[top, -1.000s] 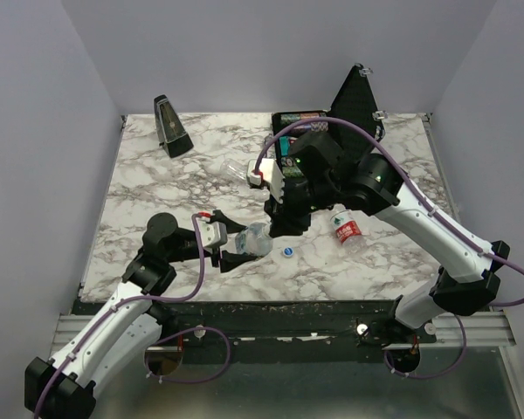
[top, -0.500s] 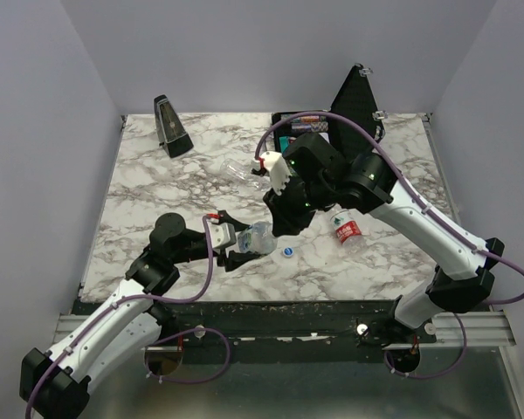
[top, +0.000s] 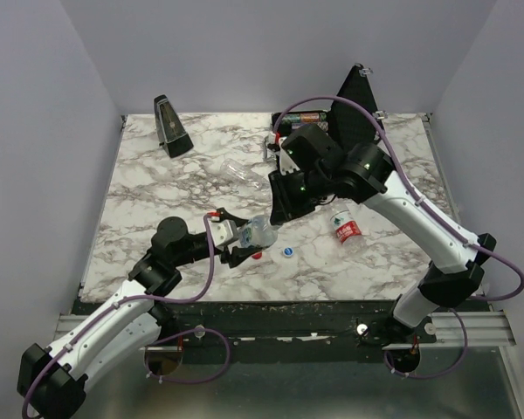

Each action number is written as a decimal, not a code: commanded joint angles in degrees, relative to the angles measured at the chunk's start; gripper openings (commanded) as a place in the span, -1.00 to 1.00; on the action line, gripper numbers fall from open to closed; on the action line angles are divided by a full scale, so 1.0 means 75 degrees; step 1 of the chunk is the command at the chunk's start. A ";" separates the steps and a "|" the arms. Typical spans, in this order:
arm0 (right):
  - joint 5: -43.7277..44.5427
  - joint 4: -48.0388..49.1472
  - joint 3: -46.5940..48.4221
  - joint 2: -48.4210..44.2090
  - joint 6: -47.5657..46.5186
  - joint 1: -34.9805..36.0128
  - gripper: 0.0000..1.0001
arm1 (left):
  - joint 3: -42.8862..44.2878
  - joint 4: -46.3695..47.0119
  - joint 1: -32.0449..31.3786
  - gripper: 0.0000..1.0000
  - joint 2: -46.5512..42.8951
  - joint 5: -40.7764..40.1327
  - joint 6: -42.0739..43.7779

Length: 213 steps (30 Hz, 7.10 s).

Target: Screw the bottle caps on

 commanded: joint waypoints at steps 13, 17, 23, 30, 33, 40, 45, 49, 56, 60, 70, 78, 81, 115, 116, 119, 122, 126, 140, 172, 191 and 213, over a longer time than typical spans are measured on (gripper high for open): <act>0.0062 0.0174 0.0233 0.0091 0.0983 -0.0194 -0.19 | -0.0089 0.1489 -0.0592 -0.58 -0.0059 -0.1476 0.0046; -0.0558 0.0818 0.0574 -0.0155 0.0257 -0.0182 0.61 | -0.0147 0.1335 -0.0603 -0.56 -0.0094 -0.1370 -0.0352; -0.0805 0.1031 0.0715 -0.0577 -0.0984 -0.0194 0.83 | 0.0168 0.0552 -0.0568 -0.53 0.0186 -0.1640 -0.0915; -0.1448 0.0552 0.0410 -0.1081 -0.3795 -0.0194 0.82 | 0.0133 0.1054 -0.0357 -0.52 0.0608 0.0127 -0.1794; -0.1590 0.0293 0.0212 -0.1338 -0.4863 -0.0194 0.82 | 0.0145 0.1322 -0.0299 -0.52 0.0738 0.0877 -0.1818; -0.2563 0.0561 -0.0866 -0.1971 -0.6330 -0.0194 0.62 | 0.0133 0.1746 -0.0252 -0.52 0.0738 0.1524 -0.1888; -0.2972 0.0726 -0.1020 -0.1984 -0.6623 -0.0194 0.56 | 0.0087 0.1921 -0.0240 -0.52 0.0679 0.1829 -0.2063; -0.3068 0.0715 -0.0996 -0.1832 -0.6776 -0.0194 0.51 | 0.0157 0.2050 -0.0252 -0.52 0.0644 0.1876 -0.2192; -0.3020 0.0621 -0.0938 -0.1609 -0.6905 -0.0182 0.39 | 0.0344 0.1992 -0.0252 -0.53 0.0656 0.1970 -0.2240; -0.3044 0.0574 -0.0914 -0.1527 -0.6917 -0.0194 0.27 | 0.0403 0.1922 -0.0252 -0.53 0.0679 0.1993 -0.2216; -0.3161 0.0457 -0.0750 -0.1316 -0.6928 -0.0194 -0.38 | 0.0660 0.1676 -0.0252 -0.53 0.0761 0.1993 -0.2064; -0.2261 0.0608 -0.0446 -0.0906 -0.5386 -0.0194 -0.87 | 0.1070 0.0750 -0.0299 -0.64 0.0621 0.0240 -0.1186; -0.1114 0.0679 -0.0072 -0.0555 -0.3664 -0.0194 -0.94 | 0.1153 0.0632 -0.0392 -0.68 0.0550 -0.0945 -0.0729; -0.2115 0.0786 -0.0315 -0.1842 -0.5507 -0.0194 0.39 | 0.1563 -0.0552 -0.0428 -0.89 0.1476 0.1510 -0.1114; -0.2350 0.0727 -0.0514 -0.1924 -0.5835 -0.0194 0.40 | 0.1586 -0.0424 -0.0393 -0.89 0.1534 0.1779 -0.1393; -0.2679 0.0784 -0.0901 -0.2182 -0.6341 -0.0194 0.40 | 0.1657 -0.0282 -0.0369 -0.89 0.1698 0.2261 -0.1525; -0.3031 0.0808 -0.1089 -0.2265 -0.6705 -0.0194 0.40 | 0.1704 -0.0165 -0.0369 -0.90 0.1827 0.2555 -0.1560; -0.3161 0.0761 -0.1183 -0.2148 -0.7022 -0.0194 0.40 | 0.1961 -0.0351 -0.0381 -0.89 0.2003 0.2942 -0.1420; -0.2950 0.0258 -0.0973 -0.1679 -0.7339 -0.0194 0.09 | 0.2149 -0.0493 -0.0381 -0.89 0.2062 0.3024 -0.1185; 0.1481 0.1123 0.0140 -0.0436 0.0527 -0.0194 -0.70 | 0.1435 0.1489 -0.2842 -1.00 0.1992 -0.9035 -0.0141; -0.2585 0.0878 -0.0046 -0.1772 -0.6095 -0.0194 0.43 | 0.1164 0.0303 -0.0287 -1.00 0.0936 0.1756 -0.2075; -0.3536 0.0105 -0.0012 -0.1152 -0.7081 -0.0206 0.01 | 0.1915 0.0562 -0.0299 -1.00 0.1605 0.2907 -0.1818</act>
